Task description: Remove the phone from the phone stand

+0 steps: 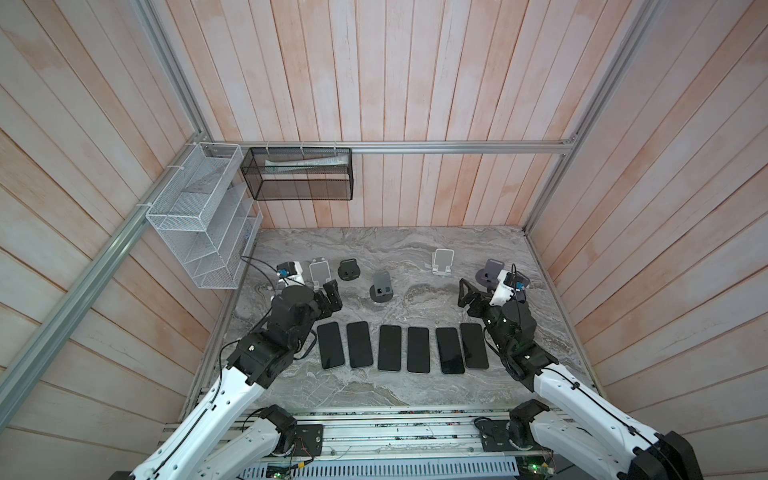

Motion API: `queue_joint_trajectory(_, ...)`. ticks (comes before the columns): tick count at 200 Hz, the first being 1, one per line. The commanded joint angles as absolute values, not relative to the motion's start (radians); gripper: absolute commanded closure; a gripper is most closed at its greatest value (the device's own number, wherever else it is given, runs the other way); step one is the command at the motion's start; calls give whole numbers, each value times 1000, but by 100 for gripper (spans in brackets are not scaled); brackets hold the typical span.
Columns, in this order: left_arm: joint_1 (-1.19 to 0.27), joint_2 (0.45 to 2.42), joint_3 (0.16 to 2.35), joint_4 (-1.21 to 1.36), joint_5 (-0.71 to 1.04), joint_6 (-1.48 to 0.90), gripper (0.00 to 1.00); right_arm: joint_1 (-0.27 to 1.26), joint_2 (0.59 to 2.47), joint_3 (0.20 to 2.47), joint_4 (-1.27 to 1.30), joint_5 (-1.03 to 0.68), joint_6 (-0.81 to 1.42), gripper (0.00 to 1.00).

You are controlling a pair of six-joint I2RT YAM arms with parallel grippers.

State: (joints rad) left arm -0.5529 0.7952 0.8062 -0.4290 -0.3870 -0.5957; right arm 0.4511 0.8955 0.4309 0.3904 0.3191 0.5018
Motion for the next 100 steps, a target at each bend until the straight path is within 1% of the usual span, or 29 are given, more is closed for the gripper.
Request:
queue_joint_trajectory(1, -555, 747, 625, -148, -440, -590, 0, 454, 920, 449, 334, 487, 519, 2)
queue_joint_trajectory(13, -553, 716, 539, -21, -450, -498, 0, 450, 916, 446, 362, 442, 511, 2)
queue_joint_trajectory(30, -539, 681, 423, 197, -431, -262, 0, 439, 900, 376, 553, 304, 341, 2)
queue_joint_trajectory(40, -524, 672, 344, 340, -431, -122, 0, 434, 895, 338, 636, 286, 274, 2)
queue_joint_trajectory(48, -508, 677, 264, 511, -441, 25, 0, 428, 894, 311, 691, 294, 231, 2)
queue_joint_trajectory(61, -470, 732, 140, 827, -399, 230, 0, 408, 900, 284, 754, 299, 190, 2)
queue_joint_trajectory(68, -445, 776, 106, 932, -368, 293, 0, 396, 904, 277, 776, 292, 174, 2)
queue_joint_trajectory(78, -400, 848, 102, 984, -331, 310, 0, 379, 911, 275, 784, 274, 151, 2)
queue_joint_trajectory(87, -349, 933, 123, 981, -309, 263, 0, 360, 915, 275, 782, 238, 114, 2)
queue_joint_trajectory(100, -291, 1054, 143, 986, -322, 181, 0, 332, 914, 256, 799, 185, 59, 2)
